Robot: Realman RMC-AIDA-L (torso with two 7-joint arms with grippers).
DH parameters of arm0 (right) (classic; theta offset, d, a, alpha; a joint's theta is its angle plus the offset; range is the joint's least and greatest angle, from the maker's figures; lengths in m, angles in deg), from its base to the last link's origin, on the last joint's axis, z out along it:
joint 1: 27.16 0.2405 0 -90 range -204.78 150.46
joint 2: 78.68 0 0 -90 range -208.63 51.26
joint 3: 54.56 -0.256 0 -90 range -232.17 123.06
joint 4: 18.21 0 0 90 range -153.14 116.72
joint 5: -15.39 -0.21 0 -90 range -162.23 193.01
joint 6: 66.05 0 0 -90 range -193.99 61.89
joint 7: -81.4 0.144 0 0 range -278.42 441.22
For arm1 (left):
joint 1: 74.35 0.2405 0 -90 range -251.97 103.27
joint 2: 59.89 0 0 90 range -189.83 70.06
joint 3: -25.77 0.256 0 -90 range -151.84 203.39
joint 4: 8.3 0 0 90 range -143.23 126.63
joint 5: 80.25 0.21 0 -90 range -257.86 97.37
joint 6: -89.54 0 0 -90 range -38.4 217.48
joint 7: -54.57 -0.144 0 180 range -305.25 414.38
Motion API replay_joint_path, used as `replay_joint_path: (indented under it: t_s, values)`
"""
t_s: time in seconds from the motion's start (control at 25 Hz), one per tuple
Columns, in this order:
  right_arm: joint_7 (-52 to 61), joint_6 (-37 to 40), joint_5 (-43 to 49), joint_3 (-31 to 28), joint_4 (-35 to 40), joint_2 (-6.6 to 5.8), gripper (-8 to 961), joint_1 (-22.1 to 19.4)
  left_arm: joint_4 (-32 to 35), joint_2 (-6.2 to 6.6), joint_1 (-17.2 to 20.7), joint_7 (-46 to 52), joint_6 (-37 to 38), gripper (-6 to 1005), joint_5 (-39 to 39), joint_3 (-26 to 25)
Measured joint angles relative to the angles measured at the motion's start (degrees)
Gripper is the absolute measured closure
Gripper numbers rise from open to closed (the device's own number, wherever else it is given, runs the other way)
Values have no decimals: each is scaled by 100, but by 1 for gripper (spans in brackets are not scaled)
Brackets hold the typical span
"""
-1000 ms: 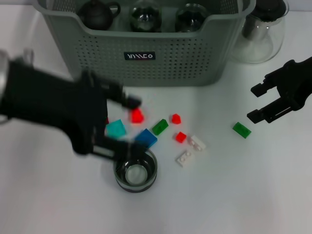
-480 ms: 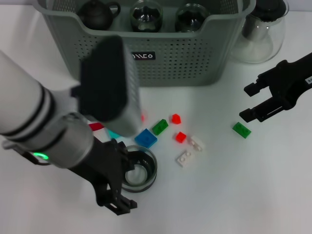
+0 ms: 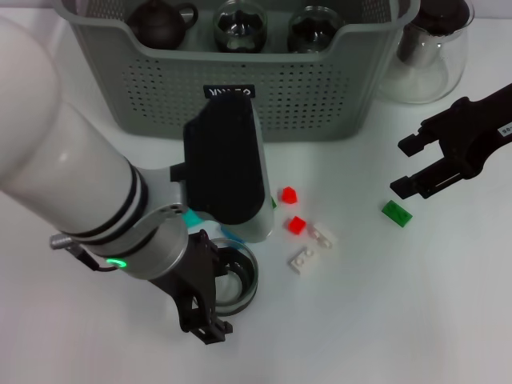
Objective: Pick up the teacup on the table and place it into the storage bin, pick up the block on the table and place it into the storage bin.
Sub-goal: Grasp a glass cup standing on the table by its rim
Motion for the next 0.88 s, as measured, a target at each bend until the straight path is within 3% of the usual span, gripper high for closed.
replay_joint_path:
  t_s: [0.36,0.84,0.88]
  values:
    - [0,-6,1,0,0,0,128,-37,-325,0,-68,287,-474,275,359,576]
    - [0,-3,1,-8,0,8,128,-85,-428,1,-91,492,-566,279,455,743]
    - [0,-4,1,-14,0,9,128,-86,-437,0,-97,501,-562,350,456,747]
